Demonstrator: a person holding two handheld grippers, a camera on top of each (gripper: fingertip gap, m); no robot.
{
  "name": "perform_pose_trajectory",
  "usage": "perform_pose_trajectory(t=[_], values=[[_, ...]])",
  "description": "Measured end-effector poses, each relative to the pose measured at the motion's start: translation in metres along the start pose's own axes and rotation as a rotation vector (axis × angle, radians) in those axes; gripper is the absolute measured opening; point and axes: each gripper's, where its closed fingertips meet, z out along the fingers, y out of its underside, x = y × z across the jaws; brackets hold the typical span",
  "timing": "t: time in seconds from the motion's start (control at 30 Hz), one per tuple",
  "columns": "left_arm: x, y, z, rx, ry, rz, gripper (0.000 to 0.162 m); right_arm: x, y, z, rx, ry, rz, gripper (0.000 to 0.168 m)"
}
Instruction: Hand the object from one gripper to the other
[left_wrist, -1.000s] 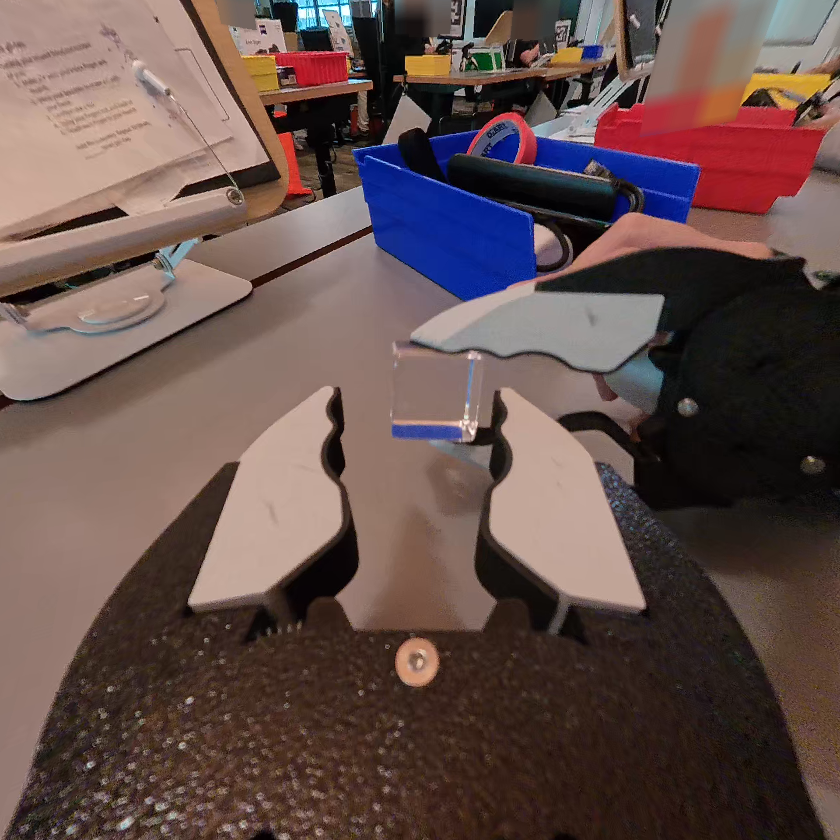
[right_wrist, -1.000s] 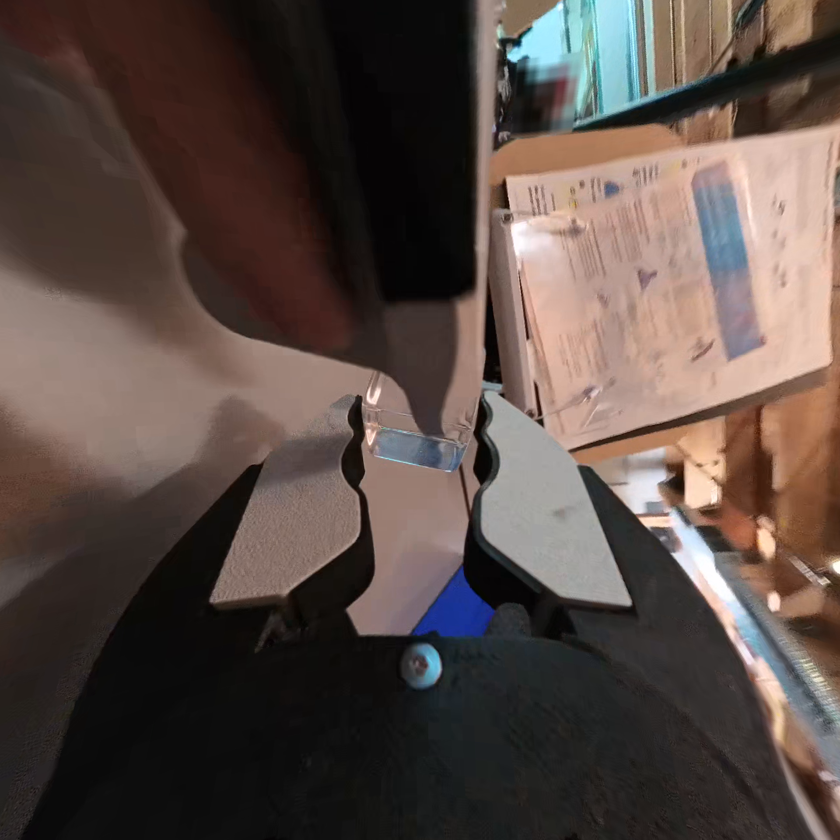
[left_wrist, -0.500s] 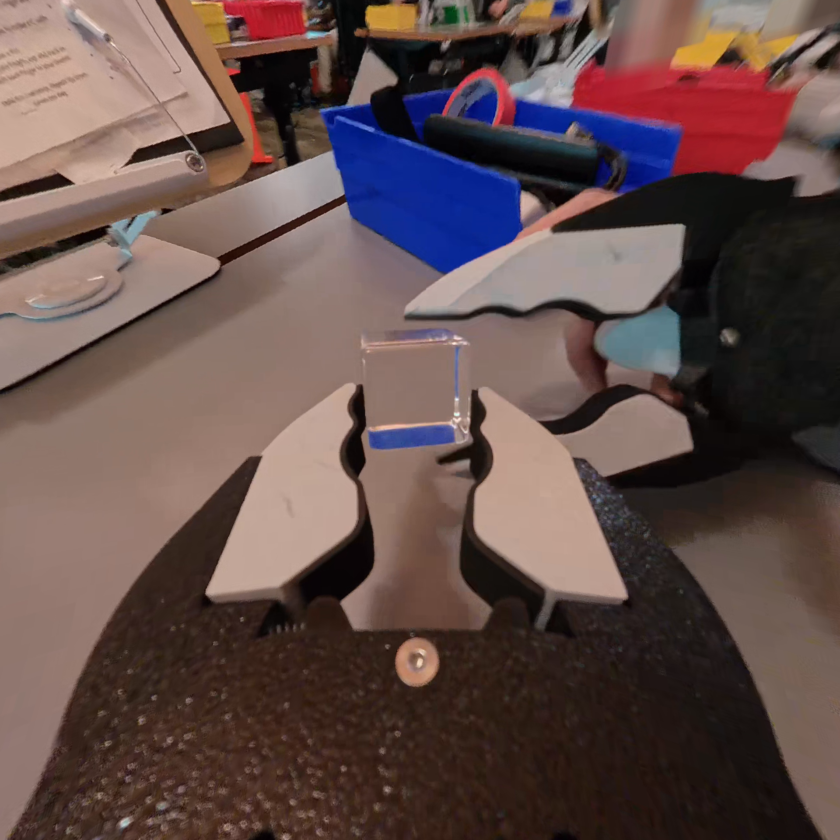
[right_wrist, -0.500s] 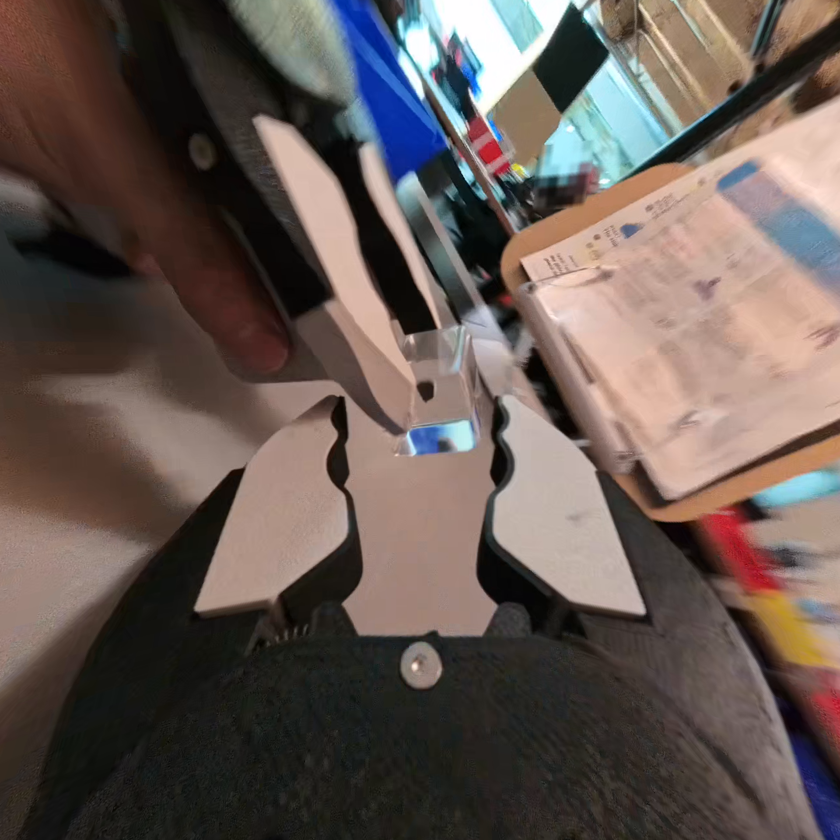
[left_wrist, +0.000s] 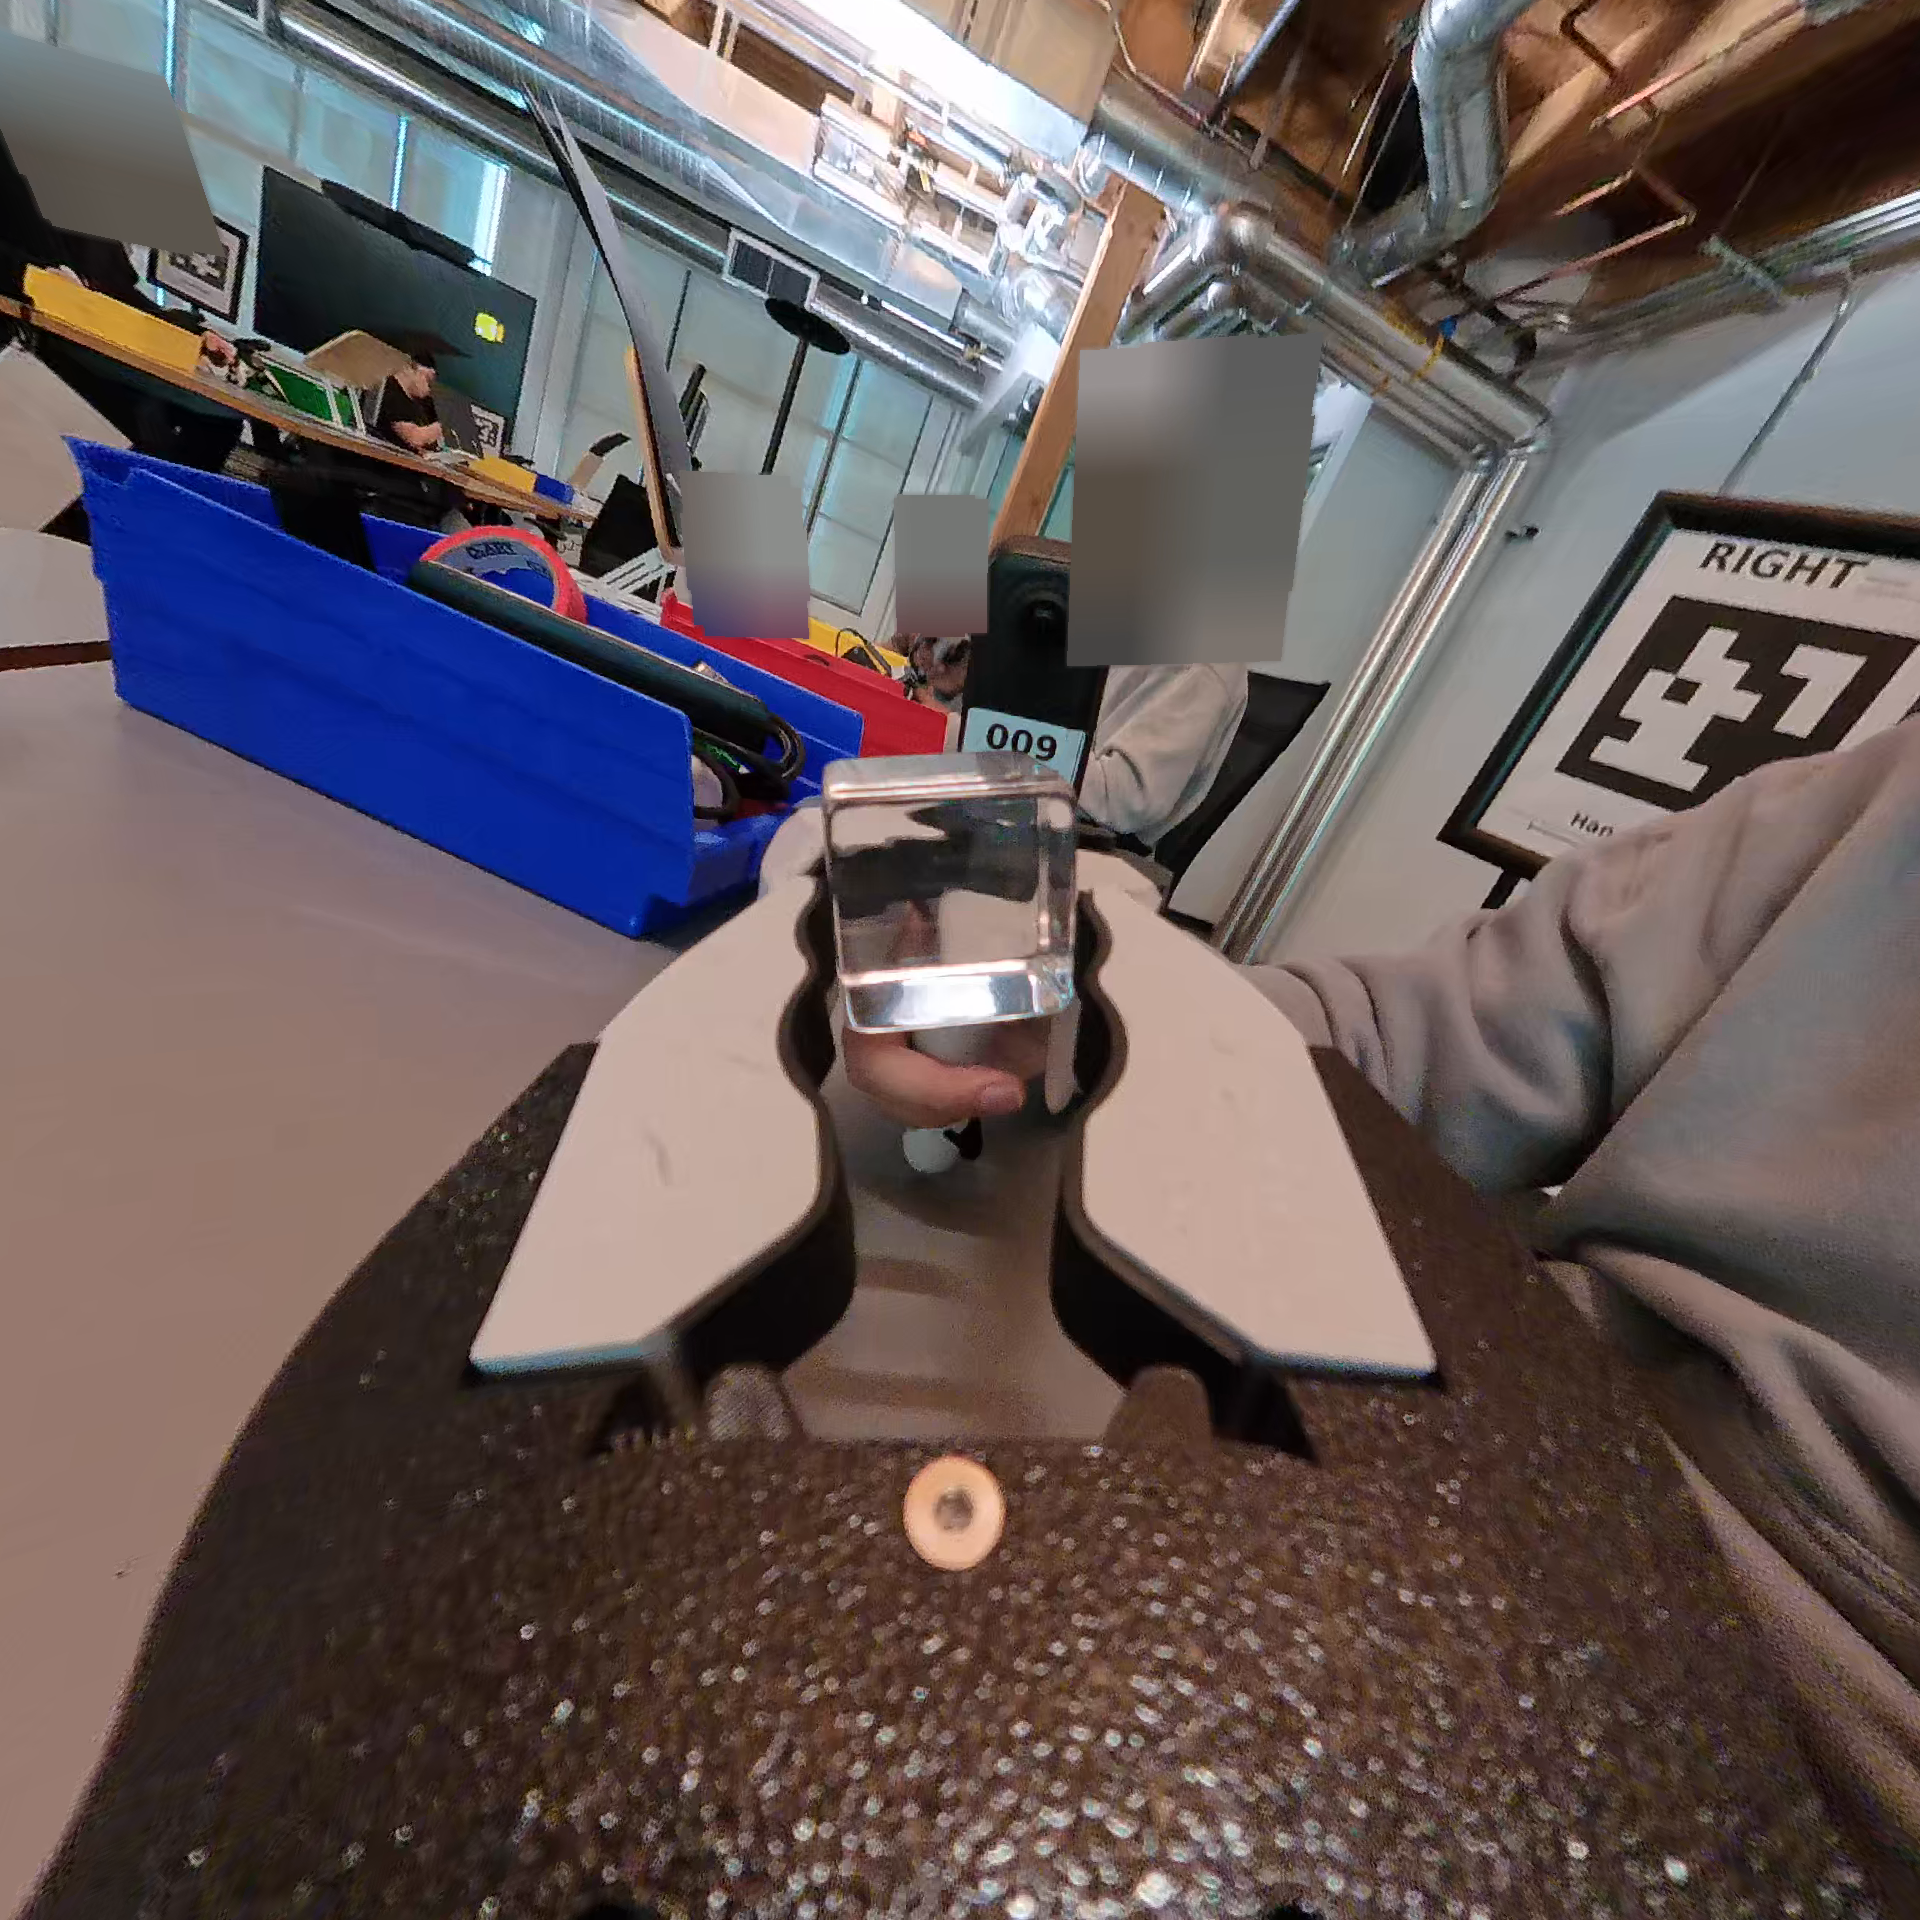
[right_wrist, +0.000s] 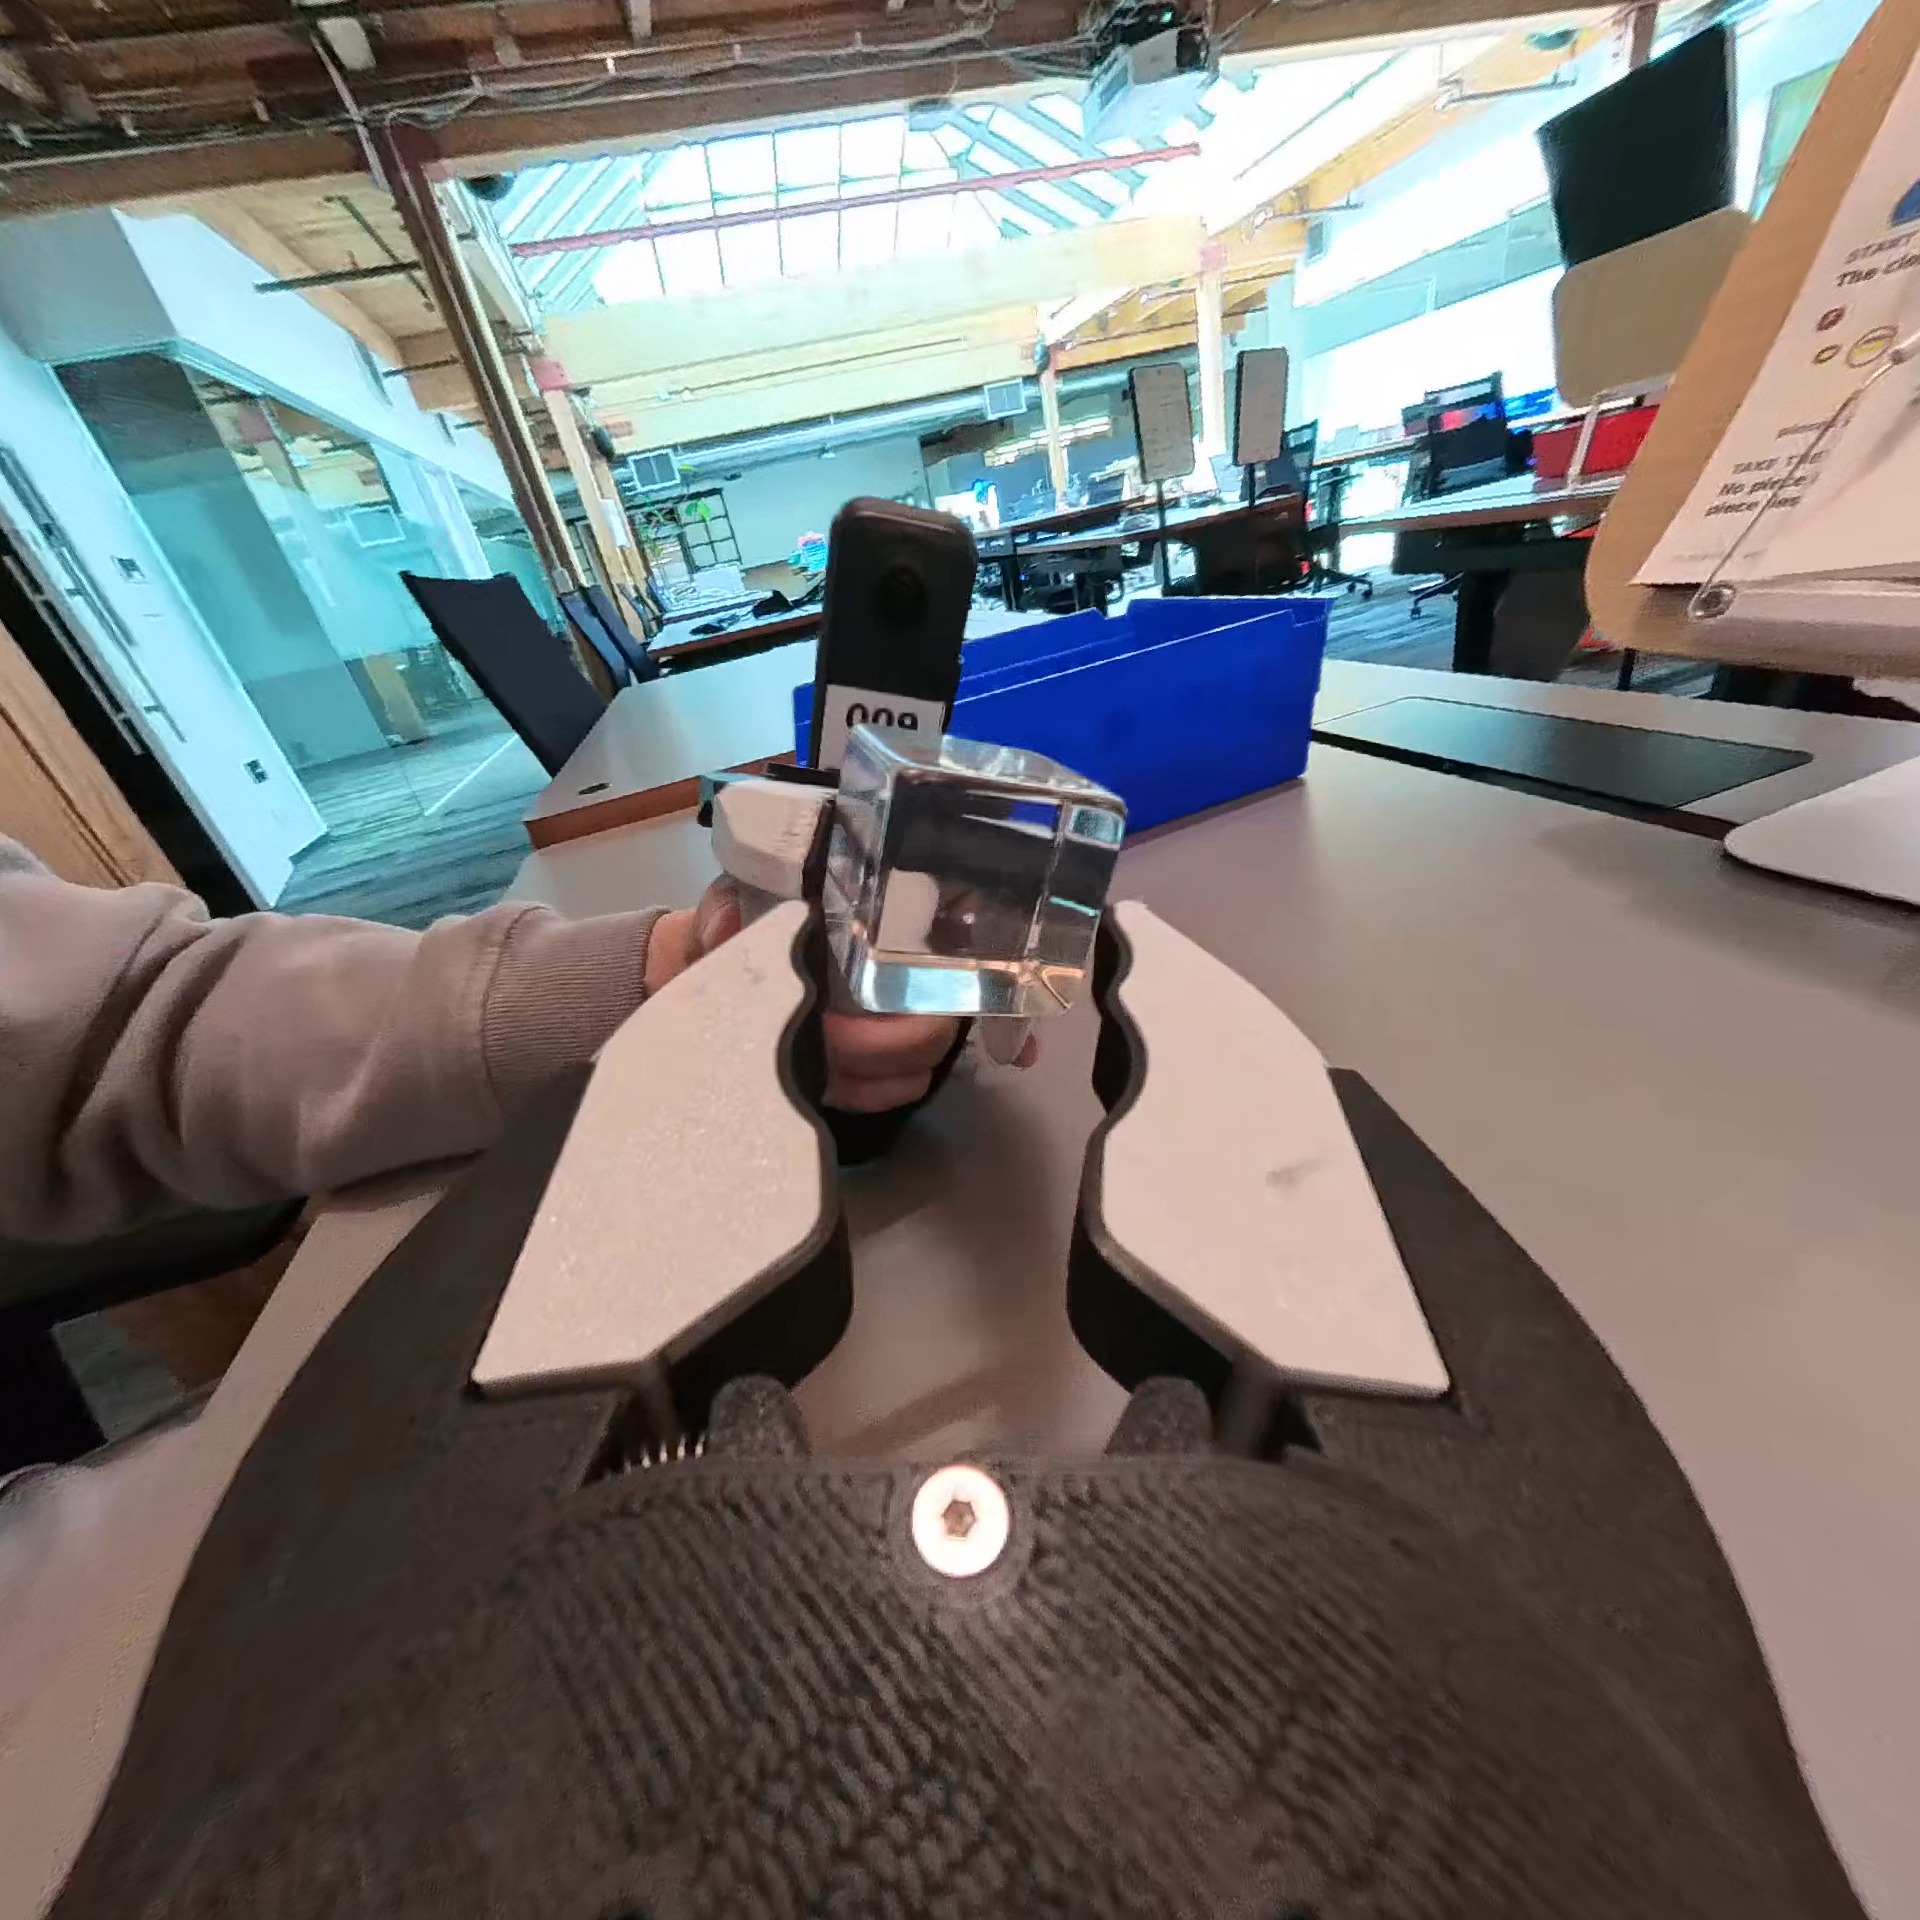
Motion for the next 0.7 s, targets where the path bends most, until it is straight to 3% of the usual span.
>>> perform_pose_trajectory(t=[0.23,0.43,0.7], values=[[0.002,-0.001,-0.001,-0.003,0.007,0.014,0.043,-0.002,-0.003,-0.003,0.02,-0.044,0.064,0.045],[-0.002,0.0,-0.003,-0.034,-0.044,0.08,0.043,0.002,-0.001,-0.003,-0.021,0.005,-0.042,0.045],[-0.022,-0.002,-0.005,-0.029,-0.24,0.19,0.046,0.021,0.003,-0.005,-0.068,0.174,-0.168,0.044]])
